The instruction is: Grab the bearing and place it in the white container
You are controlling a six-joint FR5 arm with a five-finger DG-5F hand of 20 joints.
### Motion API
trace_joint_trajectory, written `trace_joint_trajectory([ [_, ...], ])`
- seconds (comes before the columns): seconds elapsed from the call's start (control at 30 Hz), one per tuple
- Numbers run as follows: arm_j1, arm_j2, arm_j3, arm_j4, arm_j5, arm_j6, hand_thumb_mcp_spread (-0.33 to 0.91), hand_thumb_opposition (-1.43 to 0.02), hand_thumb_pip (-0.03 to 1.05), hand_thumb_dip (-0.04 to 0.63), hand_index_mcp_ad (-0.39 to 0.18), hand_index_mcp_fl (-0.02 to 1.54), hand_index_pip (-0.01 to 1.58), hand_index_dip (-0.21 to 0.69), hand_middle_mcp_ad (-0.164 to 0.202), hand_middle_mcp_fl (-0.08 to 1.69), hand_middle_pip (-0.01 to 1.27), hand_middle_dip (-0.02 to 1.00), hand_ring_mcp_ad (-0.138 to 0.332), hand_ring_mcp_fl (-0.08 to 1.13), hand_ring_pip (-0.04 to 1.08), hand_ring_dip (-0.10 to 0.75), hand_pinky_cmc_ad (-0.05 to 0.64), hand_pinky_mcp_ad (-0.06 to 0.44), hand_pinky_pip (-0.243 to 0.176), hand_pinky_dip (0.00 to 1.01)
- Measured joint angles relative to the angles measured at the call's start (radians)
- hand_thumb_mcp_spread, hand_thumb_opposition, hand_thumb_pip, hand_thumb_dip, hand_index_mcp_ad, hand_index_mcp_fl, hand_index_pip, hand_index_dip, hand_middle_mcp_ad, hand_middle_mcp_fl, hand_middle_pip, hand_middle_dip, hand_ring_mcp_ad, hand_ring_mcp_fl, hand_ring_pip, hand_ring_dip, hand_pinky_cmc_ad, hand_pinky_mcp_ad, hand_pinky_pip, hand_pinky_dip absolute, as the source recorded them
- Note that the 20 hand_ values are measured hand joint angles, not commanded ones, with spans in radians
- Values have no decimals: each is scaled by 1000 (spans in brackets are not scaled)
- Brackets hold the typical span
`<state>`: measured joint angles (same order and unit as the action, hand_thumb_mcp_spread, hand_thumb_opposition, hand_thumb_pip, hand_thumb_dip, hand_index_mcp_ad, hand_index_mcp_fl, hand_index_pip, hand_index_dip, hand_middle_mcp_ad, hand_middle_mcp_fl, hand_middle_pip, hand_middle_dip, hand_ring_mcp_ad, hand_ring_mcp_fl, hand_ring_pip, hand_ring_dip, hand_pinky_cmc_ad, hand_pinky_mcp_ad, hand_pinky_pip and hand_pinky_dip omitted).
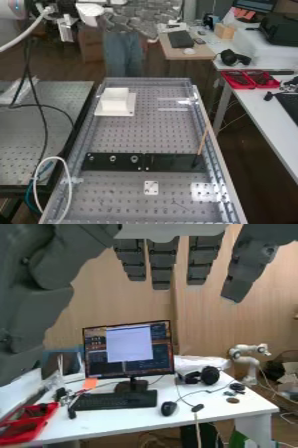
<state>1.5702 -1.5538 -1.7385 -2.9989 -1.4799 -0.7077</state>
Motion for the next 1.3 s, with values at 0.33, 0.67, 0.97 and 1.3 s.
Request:
trace_joint_trajectory([
  [0.33,1,-1,-111,106,56,-12,213,-726,468,37,7,24,75,19,72,5,138,155,166,-2,101,47,398,328,-91,302],
  [0.67,-28,-48,-187,192,71,41,246,-726,545,94,0,73,195,-19,72,5,140,155,164,-2,101,47,398,328,-91,304],
  [0.97,-49,-92,-237,270,96,61,298,-757,559,148,-37,115,682,-12,72,2,138,155,168,-2,99,47,398,326,-91,304],
  [1.3,-57,-151,-293,360,160,112,295,-773,559,159,-40,70,1126,66,72,2,138,155,173,-2,98,49,398,326,-96,304],
])
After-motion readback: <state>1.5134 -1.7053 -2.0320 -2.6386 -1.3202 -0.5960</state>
